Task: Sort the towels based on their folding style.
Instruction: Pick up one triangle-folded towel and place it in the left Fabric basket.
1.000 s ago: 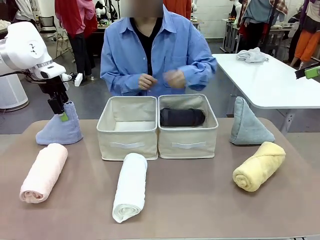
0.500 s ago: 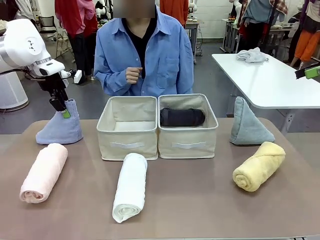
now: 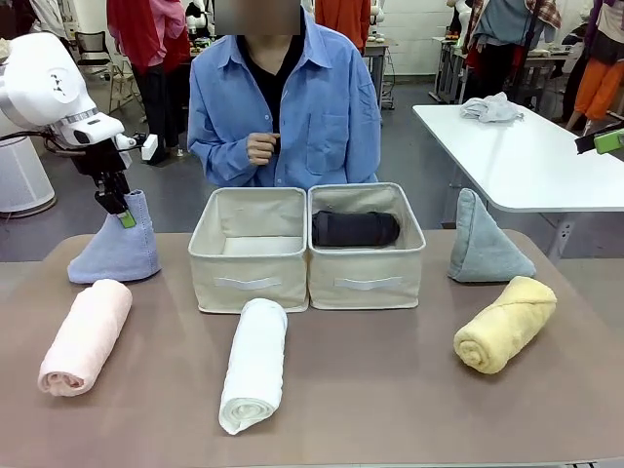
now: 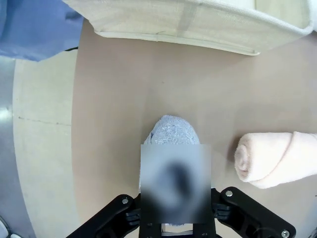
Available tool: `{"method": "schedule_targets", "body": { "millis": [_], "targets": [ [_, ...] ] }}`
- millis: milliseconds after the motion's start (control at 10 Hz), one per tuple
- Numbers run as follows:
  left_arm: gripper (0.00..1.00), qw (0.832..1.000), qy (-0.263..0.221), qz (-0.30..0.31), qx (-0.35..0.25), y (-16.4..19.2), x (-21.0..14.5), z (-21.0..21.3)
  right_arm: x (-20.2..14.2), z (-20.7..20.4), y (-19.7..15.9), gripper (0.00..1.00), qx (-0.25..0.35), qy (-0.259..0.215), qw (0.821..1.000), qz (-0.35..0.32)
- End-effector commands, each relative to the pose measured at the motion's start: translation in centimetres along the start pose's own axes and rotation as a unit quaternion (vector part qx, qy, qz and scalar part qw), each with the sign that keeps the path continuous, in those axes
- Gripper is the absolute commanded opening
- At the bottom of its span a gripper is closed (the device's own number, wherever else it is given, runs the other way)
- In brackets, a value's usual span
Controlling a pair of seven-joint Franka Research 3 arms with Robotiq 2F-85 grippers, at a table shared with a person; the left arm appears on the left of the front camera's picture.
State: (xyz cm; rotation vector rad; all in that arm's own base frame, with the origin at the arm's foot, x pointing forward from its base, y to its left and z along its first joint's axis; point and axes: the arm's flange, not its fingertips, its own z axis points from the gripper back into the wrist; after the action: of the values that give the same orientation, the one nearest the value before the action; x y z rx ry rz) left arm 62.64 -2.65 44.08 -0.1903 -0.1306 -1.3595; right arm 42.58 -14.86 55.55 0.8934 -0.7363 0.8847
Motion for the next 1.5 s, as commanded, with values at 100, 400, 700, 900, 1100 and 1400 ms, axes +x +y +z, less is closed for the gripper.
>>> {"method": "schedule_targets", "body": {
  "millis": [100,400,700,900,1100,1400],
  "targets": [
    [0.0,0.998,-0.017,0.017,-0.054,-5.1,-0.6,6.7,0.1,-0.1,-0.1,1.0,0.004,-0.004,1.0,-0.001],
    [0.0,0.996,-0.029,0.01,-0.078,-14.4,-1.4,16.6,0.1,-0.1,-0.1,1.0,0.004,-0.004,1.0,-0.001],
    [0.0,0.996,-0.044,-0.002,-0.077,-20.0,-1.2,22.1,0.1,-0.1,-0.1,1.0,0.004,-0.004,1.0,-0.001],
    [0.0,0.996,-0.031,-0.014,-0.08,-20.7,-1.6,22.7,0.1,-0.1,-0.1,1.0,0.004,-0.004,1.0,-0.001],
    [0.0,0.996,-0.031,-0.014,-0.08,-20.7,-1.6,22.7,0.1,-0.1,-0.1,1.0,0.004,-0.004,1.0,-0.001],
    [0.19,0.992,0.077,0.083,-0.056,-25.6,-9.7,26.6,0.1,-0.1,-0.1,1.0,0.004,-0.004,1.0,-0.001]
  ]
}}
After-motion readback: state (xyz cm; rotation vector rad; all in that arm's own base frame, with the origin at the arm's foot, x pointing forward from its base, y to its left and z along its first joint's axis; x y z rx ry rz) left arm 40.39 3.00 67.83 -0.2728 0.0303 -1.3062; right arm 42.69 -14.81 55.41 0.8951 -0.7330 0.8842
